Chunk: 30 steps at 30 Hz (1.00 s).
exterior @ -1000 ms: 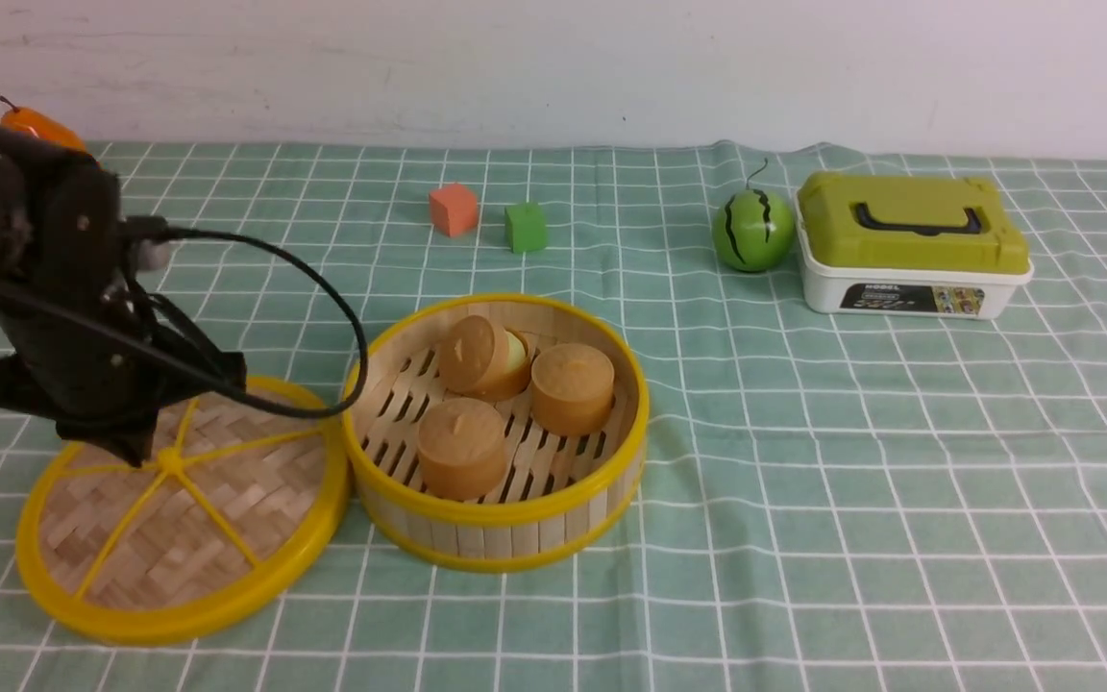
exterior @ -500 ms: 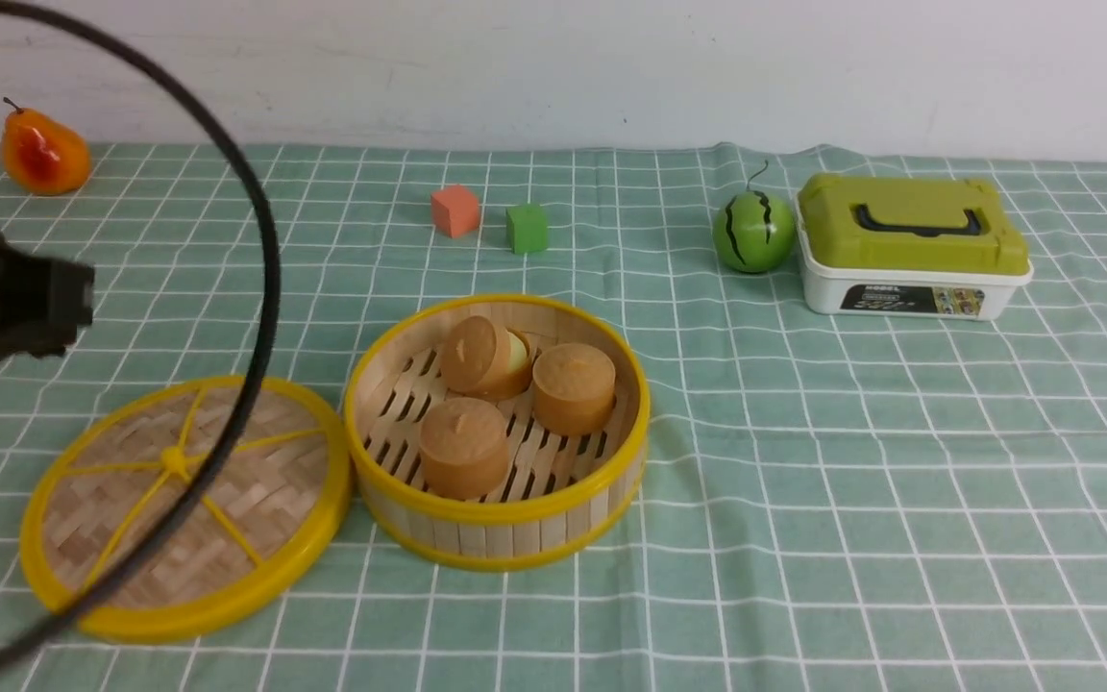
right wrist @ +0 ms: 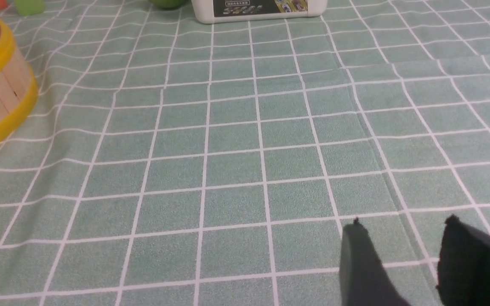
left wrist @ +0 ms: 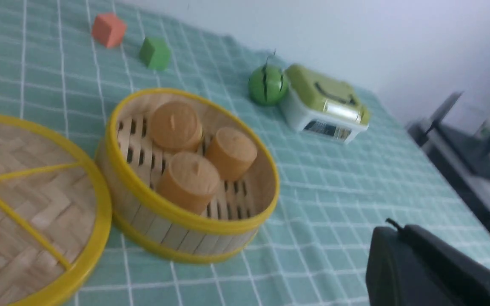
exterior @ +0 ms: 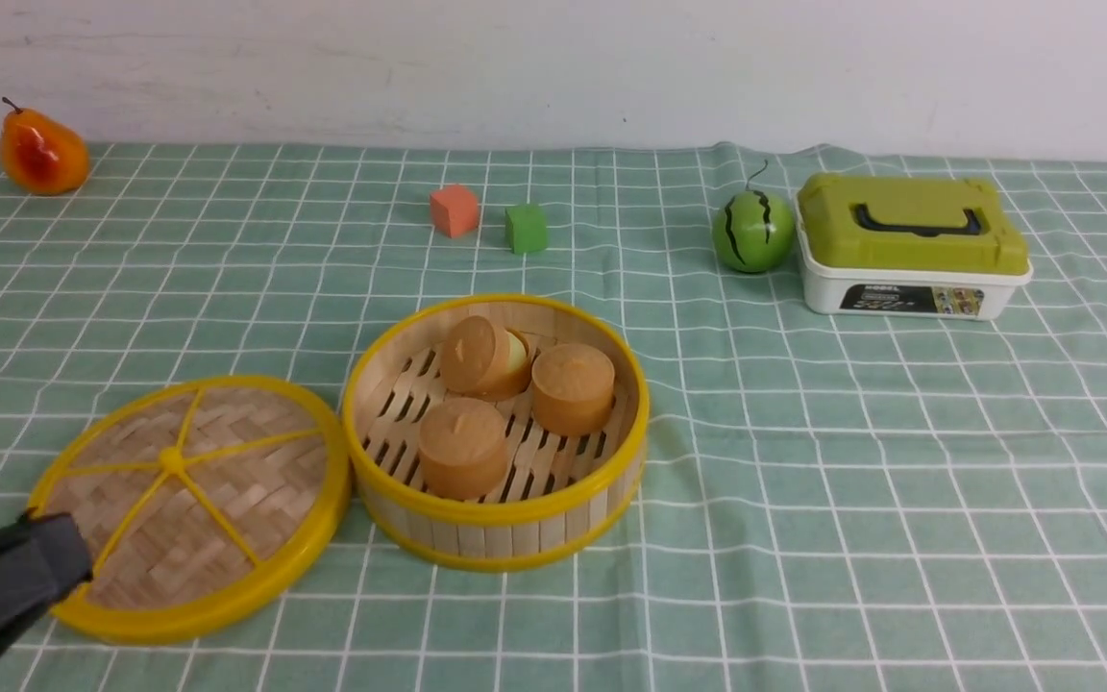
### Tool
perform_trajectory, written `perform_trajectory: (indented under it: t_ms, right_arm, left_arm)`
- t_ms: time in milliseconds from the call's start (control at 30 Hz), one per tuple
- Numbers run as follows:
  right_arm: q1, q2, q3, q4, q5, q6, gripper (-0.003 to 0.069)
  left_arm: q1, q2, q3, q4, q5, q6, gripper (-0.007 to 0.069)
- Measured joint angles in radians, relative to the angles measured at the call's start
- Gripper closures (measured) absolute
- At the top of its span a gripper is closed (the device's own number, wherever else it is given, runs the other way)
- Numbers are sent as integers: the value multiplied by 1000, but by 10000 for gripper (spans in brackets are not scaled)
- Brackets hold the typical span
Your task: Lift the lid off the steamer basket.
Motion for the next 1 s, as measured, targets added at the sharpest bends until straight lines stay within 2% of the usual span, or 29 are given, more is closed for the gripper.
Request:
perform_trajectory:
  t_ms: [167, 633, 800, 1000]
  right_arm:
    - [0, 0, 0, 0, 0, 0, 418]
    - [0, 0, 0, 0, 0, 0, 418]
    - [0, 0, 0, 0, 0, 0, 418]
    - [0, 0, 0, 0, 0, 0, 418]
  left_arm:
    - [0, -102, 16, -27, -82, 1, 637]
    - [0, -113, 18, -23, -83, 7, 637]
    - [0, -113, 37, 50, -92, 11, 636]
    - [0, -158, 192, 237, -120, -8, 635]
